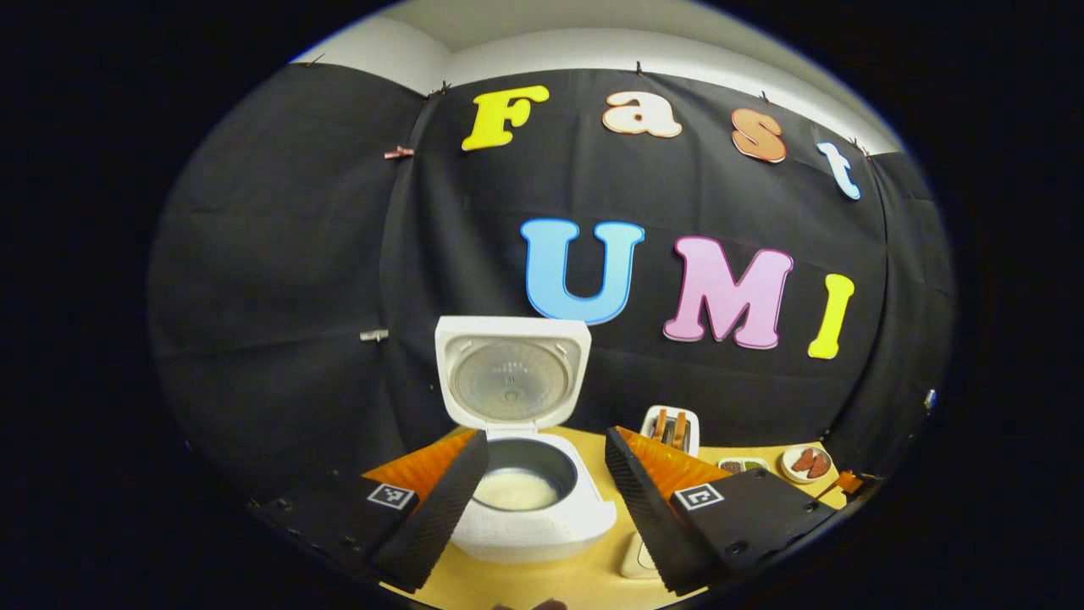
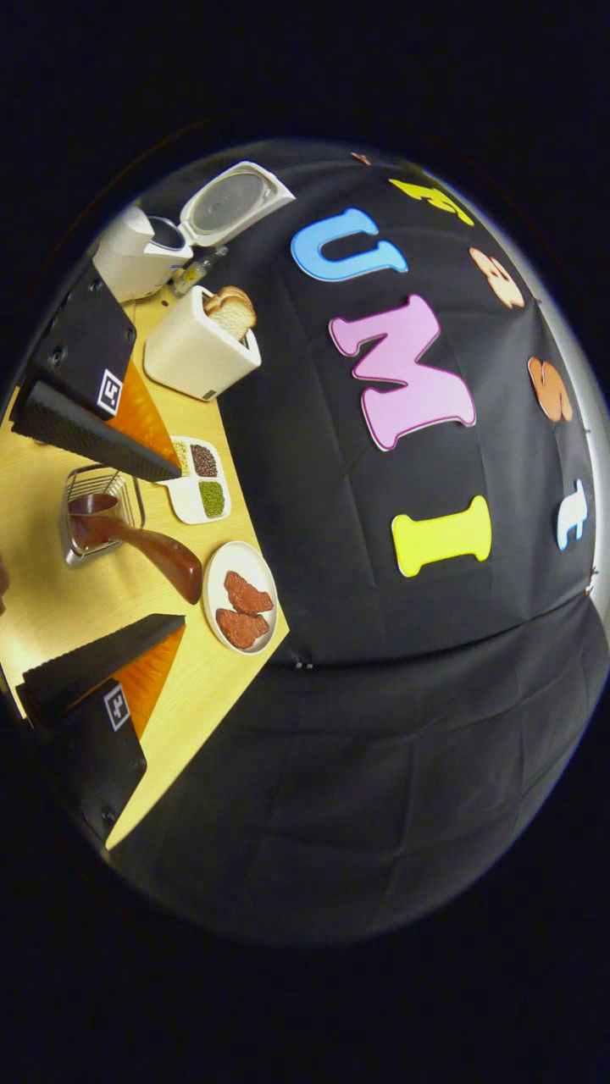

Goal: Close the left gripper, press the button to open the rice cooker; take a wooden spoon from the chopstick holder with the right hand, scoop a spoonful of rice and pour it into the rice cooker, then put the wooden spoon back into the chopstick holder.

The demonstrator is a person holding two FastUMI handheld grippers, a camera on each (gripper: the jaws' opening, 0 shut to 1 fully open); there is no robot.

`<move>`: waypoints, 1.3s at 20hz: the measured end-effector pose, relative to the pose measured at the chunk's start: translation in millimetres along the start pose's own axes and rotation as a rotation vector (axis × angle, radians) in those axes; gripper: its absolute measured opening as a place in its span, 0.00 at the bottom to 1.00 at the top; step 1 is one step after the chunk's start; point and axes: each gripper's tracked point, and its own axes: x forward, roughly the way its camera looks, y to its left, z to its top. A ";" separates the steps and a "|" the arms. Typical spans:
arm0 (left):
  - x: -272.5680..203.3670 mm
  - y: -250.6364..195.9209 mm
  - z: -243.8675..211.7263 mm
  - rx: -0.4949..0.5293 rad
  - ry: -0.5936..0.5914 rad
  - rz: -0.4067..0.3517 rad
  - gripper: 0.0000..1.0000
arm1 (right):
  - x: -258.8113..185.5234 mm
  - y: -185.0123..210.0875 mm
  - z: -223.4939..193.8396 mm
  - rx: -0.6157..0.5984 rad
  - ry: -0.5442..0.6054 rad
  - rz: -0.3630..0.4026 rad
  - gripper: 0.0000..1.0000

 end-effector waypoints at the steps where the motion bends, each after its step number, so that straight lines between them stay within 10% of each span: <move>1: 8.7 3.2 16.7 0.020 -0.029 0.008 0.95 | -11.4 1.2 5.2 -0.036 -0.013 0.006 0.98; 11: 102.1 29.5 145.6 0.090 -0.151 0.032 0.95 | -89.7 41.7 45.8 -0.226 -0.147 0.115 0.98; 26: 289.2 45.5 86.1 -0.018 0.039 0.009 0.97 | -157.0 88.4 64.2 -0.277 -0.210 0.180 1.00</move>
